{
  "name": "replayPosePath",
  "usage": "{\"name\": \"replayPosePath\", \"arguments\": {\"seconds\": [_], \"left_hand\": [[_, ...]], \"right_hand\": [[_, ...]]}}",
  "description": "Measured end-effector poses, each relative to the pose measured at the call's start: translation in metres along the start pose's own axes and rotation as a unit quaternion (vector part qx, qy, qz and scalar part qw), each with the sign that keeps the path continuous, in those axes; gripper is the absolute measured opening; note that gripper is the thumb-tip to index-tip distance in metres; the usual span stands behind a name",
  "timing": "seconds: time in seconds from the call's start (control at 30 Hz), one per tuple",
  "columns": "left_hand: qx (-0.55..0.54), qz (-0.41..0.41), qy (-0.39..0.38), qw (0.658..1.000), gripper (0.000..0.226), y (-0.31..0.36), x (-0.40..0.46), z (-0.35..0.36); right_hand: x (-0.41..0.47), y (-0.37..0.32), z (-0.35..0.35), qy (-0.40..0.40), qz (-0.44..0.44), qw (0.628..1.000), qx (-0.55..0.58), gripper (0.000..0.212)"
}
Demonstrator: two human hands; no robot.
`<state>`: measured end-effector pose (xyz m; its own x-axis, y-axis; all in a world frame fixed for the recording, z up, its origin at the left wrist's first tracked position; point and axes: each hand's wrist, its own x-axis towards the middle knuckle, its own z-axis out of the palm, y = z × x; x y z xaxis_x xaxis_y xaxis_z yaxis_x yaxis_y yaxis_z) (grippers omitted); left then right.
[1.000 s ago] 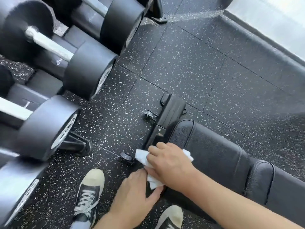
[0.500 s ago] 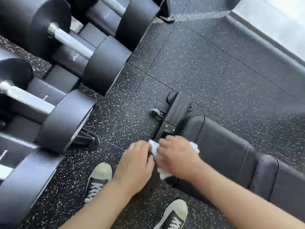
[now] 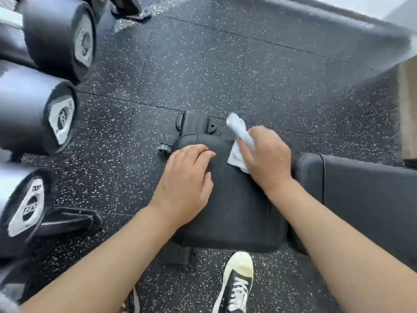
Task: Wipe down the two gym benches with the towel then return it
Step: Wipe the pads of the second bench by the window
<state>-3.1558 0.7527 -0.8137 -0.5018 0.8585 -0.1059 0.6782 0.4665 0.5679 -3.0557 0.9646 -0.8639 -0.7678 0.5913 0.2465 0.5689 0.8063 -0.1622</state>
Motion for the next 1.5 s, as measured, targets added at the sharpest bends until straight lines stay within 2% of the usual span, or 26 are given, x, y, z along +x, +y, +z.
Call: {"name": "replayPosePath", "arguments": {"seconds": [0.07, 0.13, 0.27, 0.33, 0.4, 0.53, 0.63, 0.73, 0.8, 0.97, 1.1, 1.23, 1.37, 1.43, 1.5], "left_hand": [[0.042, 0.035, -0.022, 0.998, 0.045, 0.013, 0.023, 0.010], [0.072, 0.070, -0.051, 0.994, 0.047, 0.026, 0.044, 0.021], [0.153, 0.153, -0.139, 0.966, 0.064, 0.045, 0.085, 0.042], [0.178, 0.175, -0.168, 0.953, 0.071, 0.050, 0.100, 0.049], [0.182, 0.174, -0.166, 0.953, 0.073, 0.050, 0.107, 0.056], [0.163, 0.172, -0.151, 0.960, 0.074, 0.050, 0.107, 0.060], [0.159, 0.185, -0.143, 0.959, 0.069, 0.049, 0.110, 0.063], [0.173, 0.195, -0.131, 0.957, 0.062, 0.046, 0.109, 0.065], [0.176, 0.196, -0.128, 0.956, 0.063, 0.044, 0.110, 0.067], [0.179, 0.242, -0.140, 0.943, 0.077, 0.041, 0.111, 0.067], [0.194, 0.282, -0.162, 0.926, 0.077, 0.041, 0.110, 0.063], [0.203, 0.359, -0.197, 0.890, 0.065, 0.047, 0.106, 0.060], [0.237, 0.417, -0.216, 0.850, 0.068, 0.032, 0.082, 0.051], [0.222, 0.438, -0.212, 0.845, 0.071, 0.014, 0.066, 0.045], [0.208, 0.439, -0.194, 0.852, 0.072, 0.005, 0.064, 0.044]], "right_hand": [[-0.034, -0.004, -0.005, 0.030, -0.028, 0.999, 0.015, 0.030], [-0.081, 0.003, -0.014, 0.015, -0.025, 0.999, 0.035, 0.027], [-0.163, 0.029, -0.035, -0.035, 0.085, 0.995, 0.035, 0.022], [-0.178, 0.035, -0.038, -0.031, 0.096, 0.995, 0.004, 0.031], [-0.167, 0.033, -0.037, -0.003, 0.108, 0.994, -0.004, 0.038], [-0.092, 0.033, -0.029, 0.047, 0.203, 0.974, 0.087, 0.021], [-0.027, 0.044, -0.020, 0.028, 0.248, 0.964, 0.087, 0.021], [0.000, 0.048, -0.014, -0.019, 0.243, 0.965, 0.092, 0.021], [-0.010, 0.048, -0.017, -0.014, 0.238, 0.966, 0.100, 0.021], [-0.110, 0.025, -0.030, 0.082, 0.236, 0.964, 0.087, 0.021], [-0.185, -0.001, -0.040, 0.111, 0.353, 0.927, 0.064, 0.027], [-0.165, -0.010, -0.048, 0.086, 0.426, 0.900, 0.042, 0.030], [-0.103, 0.004, -0.048, 0.056, 0.430, 0.898, 0.074, 0.025], [-0.085, 0.006, -0.043, 0.040, 0.420, 0.902, 0.090, 0.025], [-0.091, 0.001, -0.042, 0.065, 0.397, 0.911, 0.087, 0.024]]}}
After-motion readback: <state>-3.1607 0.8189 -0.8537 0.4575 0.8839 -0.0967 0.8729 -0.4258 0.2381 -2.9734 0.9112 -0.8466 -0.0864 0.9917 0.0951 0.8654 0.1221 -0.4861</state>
